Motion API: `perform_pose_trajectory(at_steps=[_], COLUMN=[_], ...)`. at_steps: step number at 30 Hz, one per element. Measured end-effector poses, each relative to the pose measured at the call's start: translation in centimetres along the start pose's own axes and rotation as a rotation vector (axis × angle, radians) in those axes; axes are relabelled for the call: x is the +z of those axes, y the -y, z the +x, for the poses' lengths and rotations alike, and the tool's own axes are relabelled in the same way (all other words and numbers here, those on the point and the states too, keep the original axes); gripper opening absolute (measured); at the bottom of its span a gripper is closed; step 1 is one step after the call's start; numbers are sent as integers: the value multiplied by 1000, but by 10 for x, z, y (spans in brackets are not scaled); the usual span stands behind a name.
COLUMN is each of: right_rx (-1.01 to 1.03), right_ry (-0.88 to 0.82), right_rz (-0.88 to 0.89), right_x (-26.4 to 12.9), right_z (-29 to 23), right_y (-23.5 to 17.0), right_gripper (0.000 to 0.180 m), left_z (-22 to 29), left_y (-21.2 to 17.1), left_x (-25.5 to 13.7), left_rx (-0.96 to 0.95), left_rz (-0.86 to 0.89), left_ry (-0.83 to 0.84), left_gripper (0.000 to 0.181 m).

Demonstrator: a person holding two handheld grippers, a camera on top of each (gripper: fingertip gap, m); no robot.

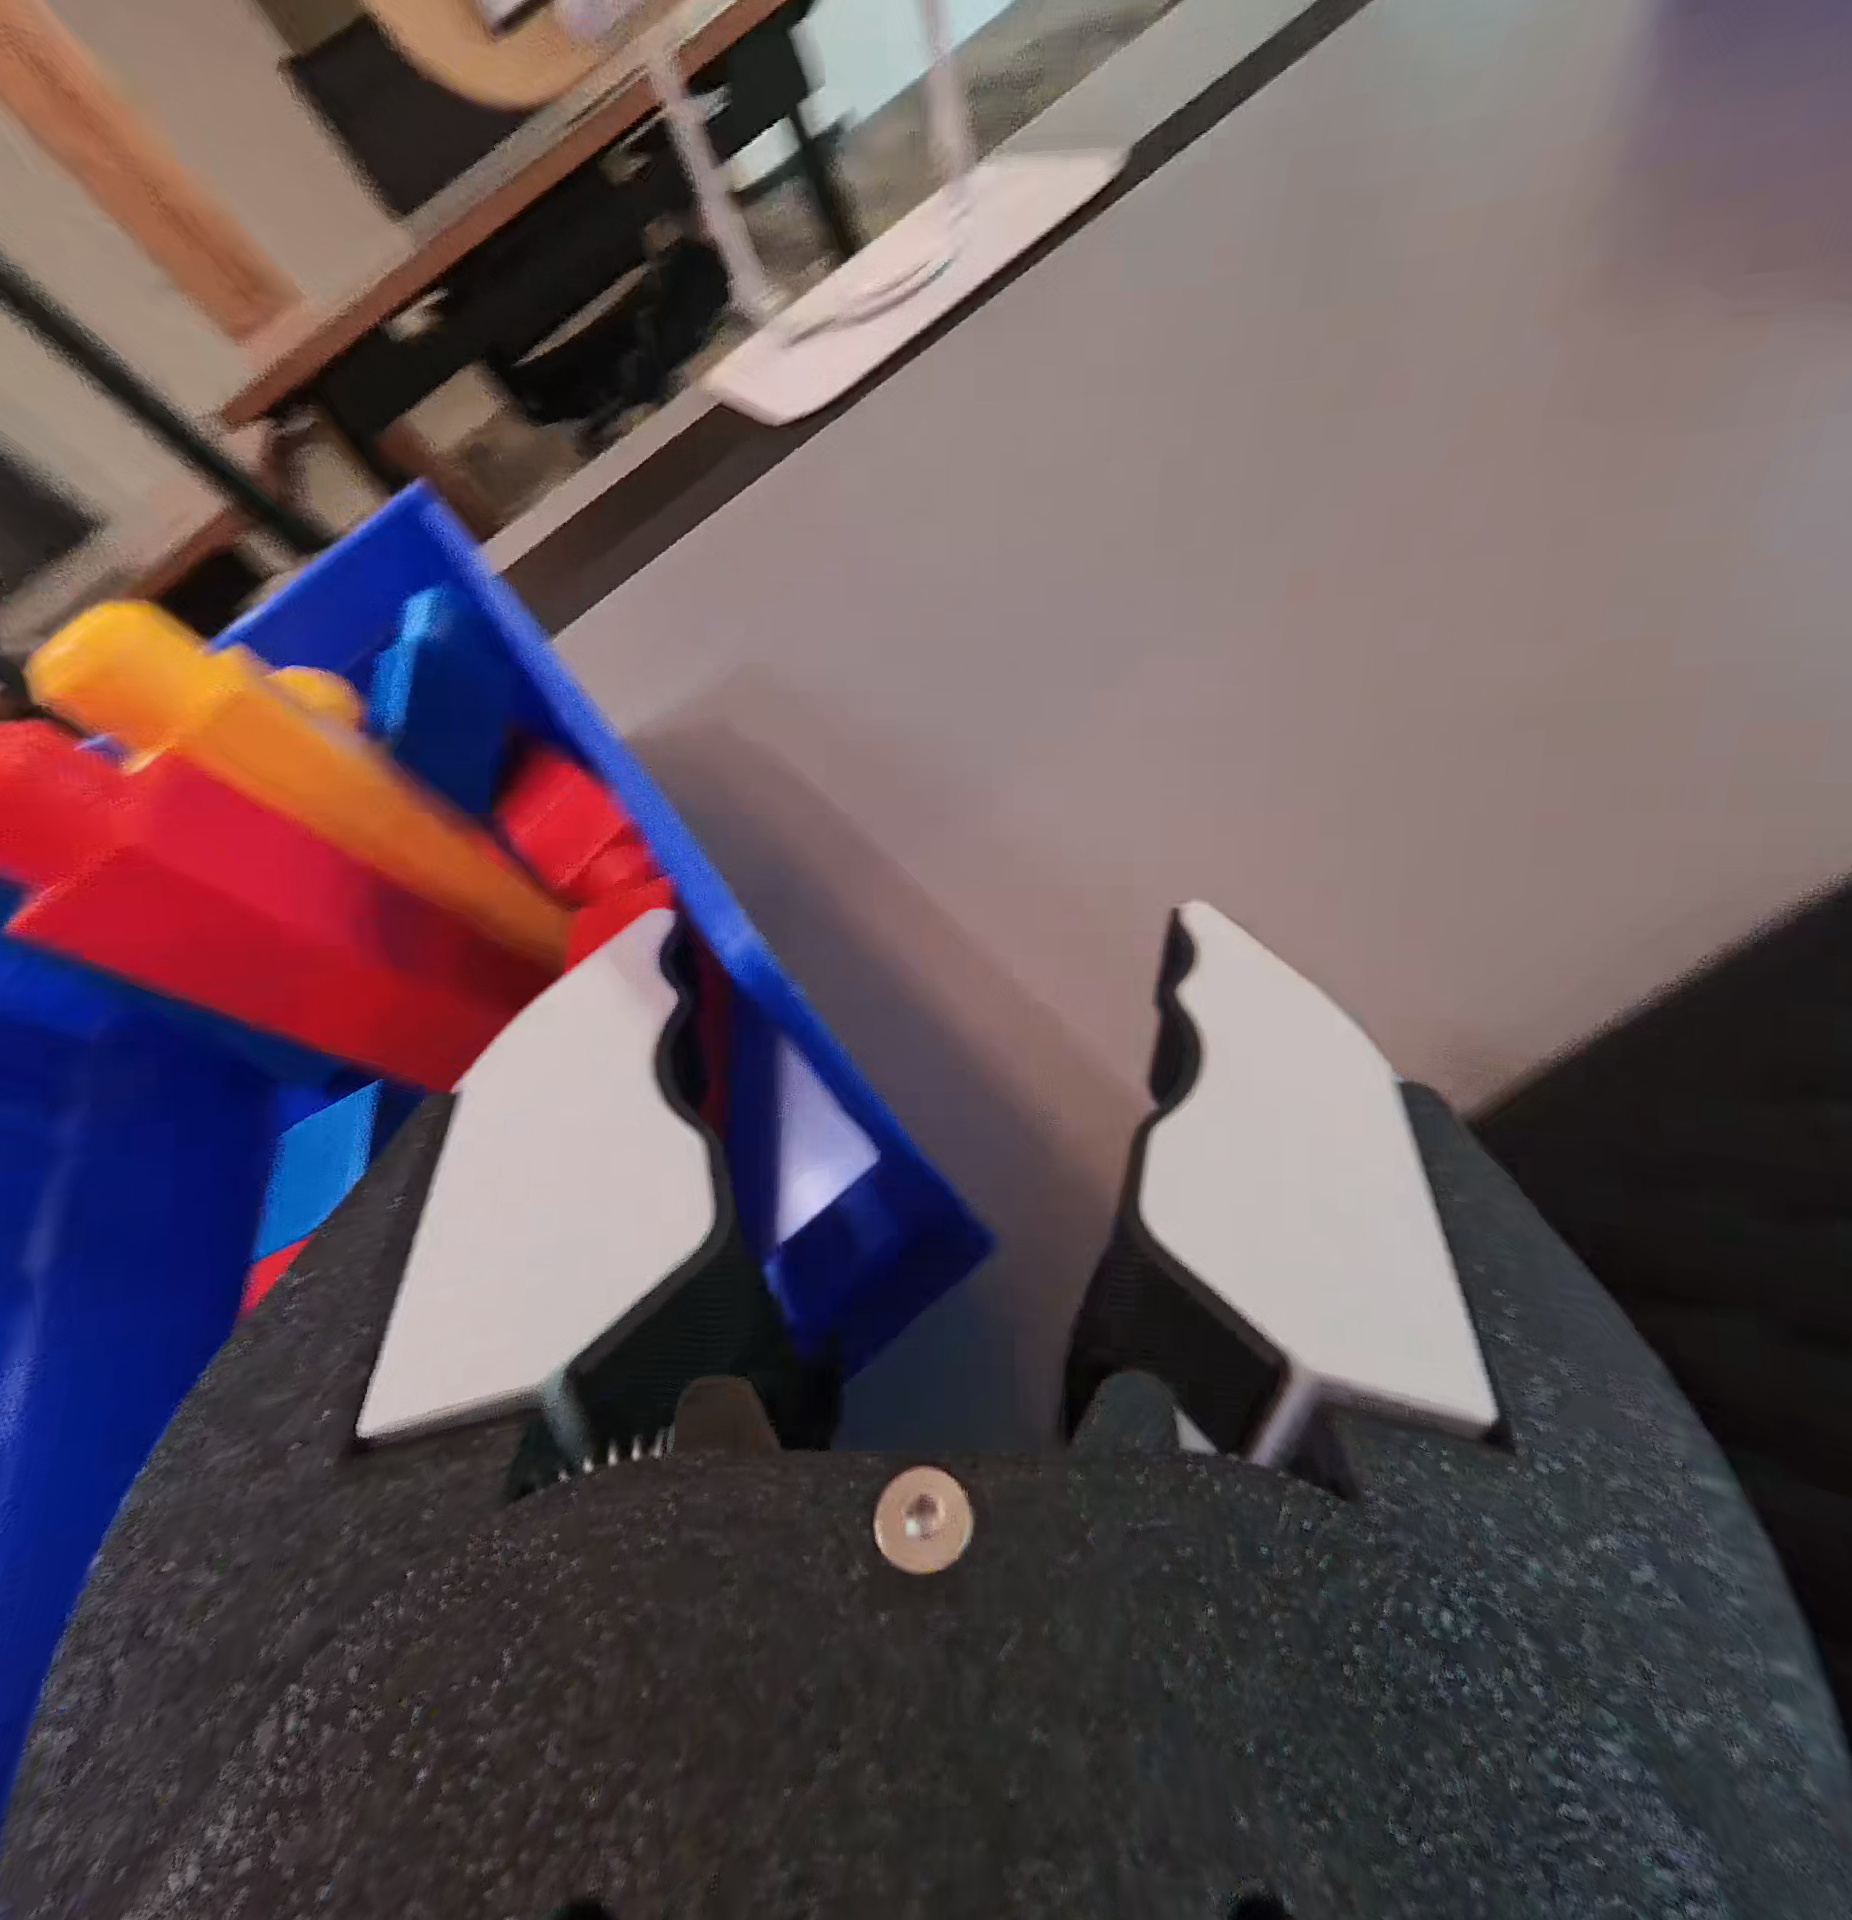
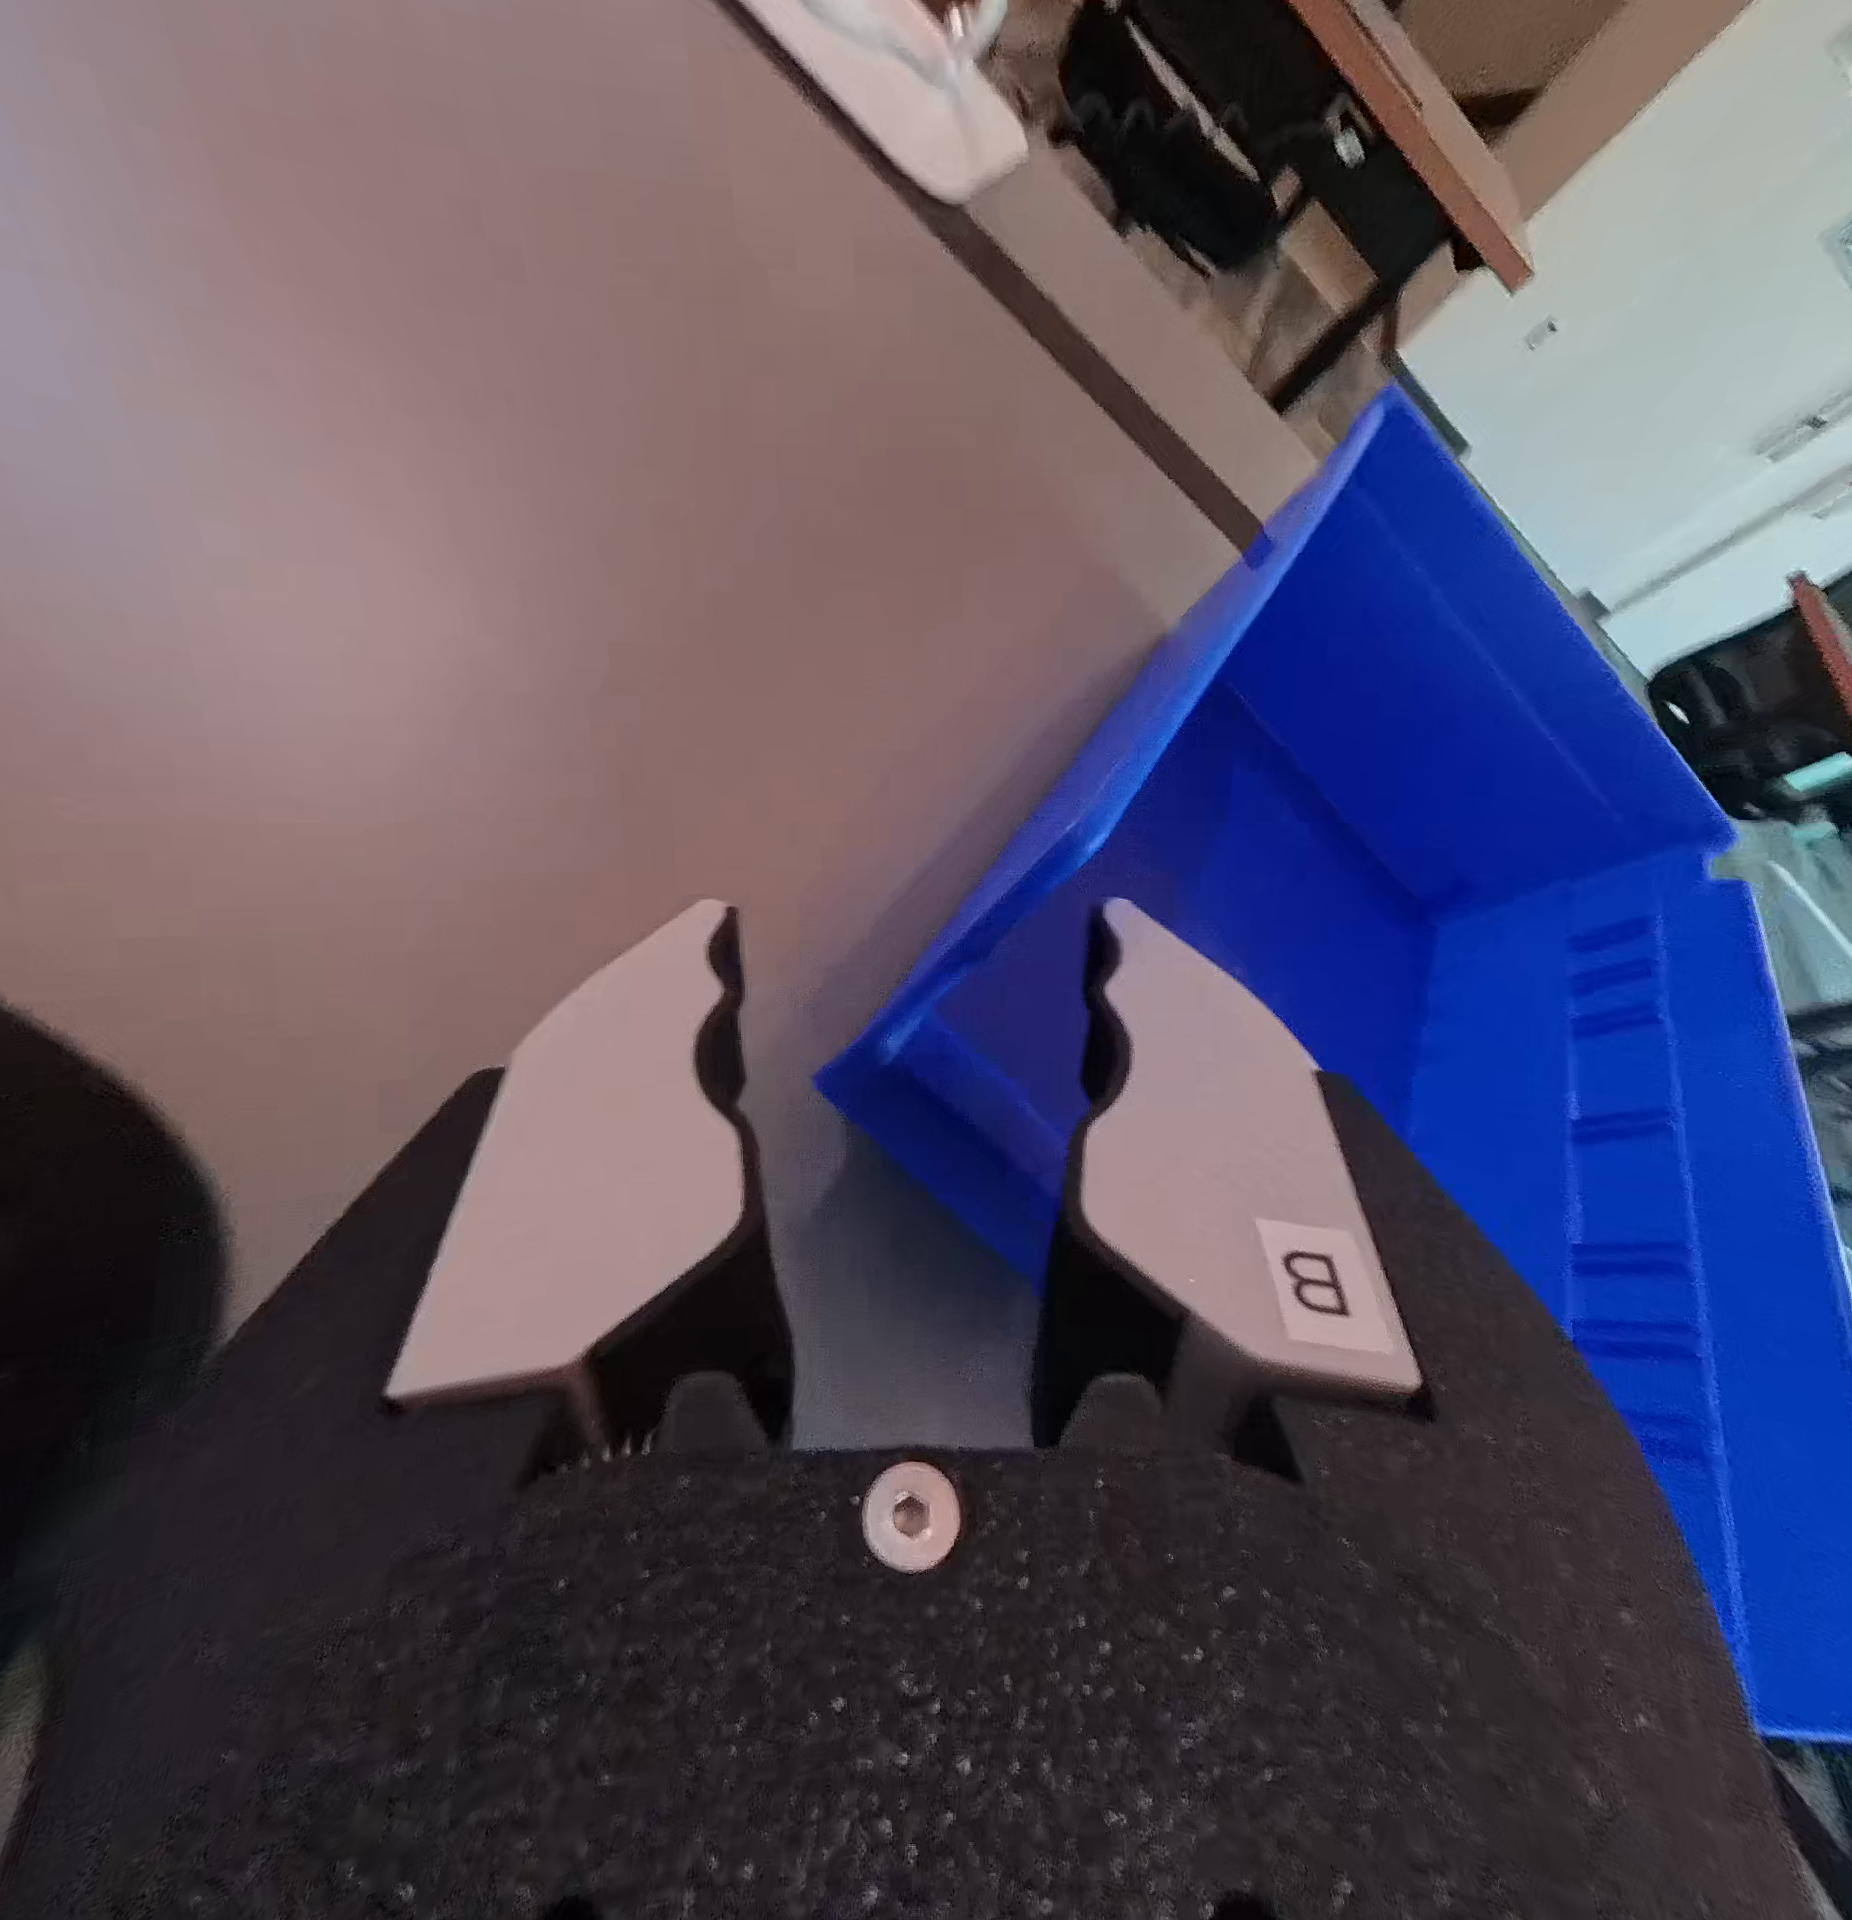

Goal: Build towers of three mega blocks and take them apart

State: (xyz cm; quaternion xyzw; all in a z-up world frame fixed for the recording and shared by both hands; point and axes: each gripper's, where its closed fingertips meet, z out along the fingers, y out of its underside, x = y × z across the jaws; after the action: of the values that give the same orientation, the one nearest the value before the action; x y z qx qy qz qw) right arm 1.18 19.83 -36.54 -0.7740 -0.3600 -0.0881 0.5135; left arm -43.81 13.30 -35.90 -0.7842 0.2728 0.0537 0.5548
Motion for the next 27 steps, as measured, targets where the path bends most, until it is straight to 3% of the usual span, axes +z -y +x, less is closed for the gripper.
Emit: perform_pose_trajectory(at_steps=[1,4,8,10,12,15,17,20,22,23,25,27], right_rx=[6,59,267,393,488,588,555,399,271,235,201,200], right_ry=[30,67,125,179,267,408,479,522,539,546,567,567], right_rz=[41,172,495,611,697,739,723,652,602,596,601,603], right_x=[-7,-30,-66,-74,-75,-59,-45,-29,-24,-24,-26,-27], right_z=[-2,0,0,-4,-17,-51,-80,-117,-134,-138,-144,-143], right_y=[8,40,109,135,153,162,163,157,151,151,151,151], right_gripper=[73,84,83,79,74,71,71,73,76,77,76,76], left_z=[9,12,-7,-46,-89,-126,-144,-141,-145,-152,-156,-164], left_y=[8,36,88,94,76,52,41,27,12,1,-22,-17], left_x=[-6,-27,-51,-56,-56,-43,-29,1,17,24,37,33], left_rx=[-26,-52,-177,-319,-411,-327,-272,-324,-333,-336,-325,-305], left_rz=[30,134,365,396,346,216,137,39,-31,-69,-166,-162], left_ry=[-74,-129,-54,155,392,516,509,307,273,296,283,337], left_gripper=[98,116,132,124,110,96,88,88,89,83,40,37])
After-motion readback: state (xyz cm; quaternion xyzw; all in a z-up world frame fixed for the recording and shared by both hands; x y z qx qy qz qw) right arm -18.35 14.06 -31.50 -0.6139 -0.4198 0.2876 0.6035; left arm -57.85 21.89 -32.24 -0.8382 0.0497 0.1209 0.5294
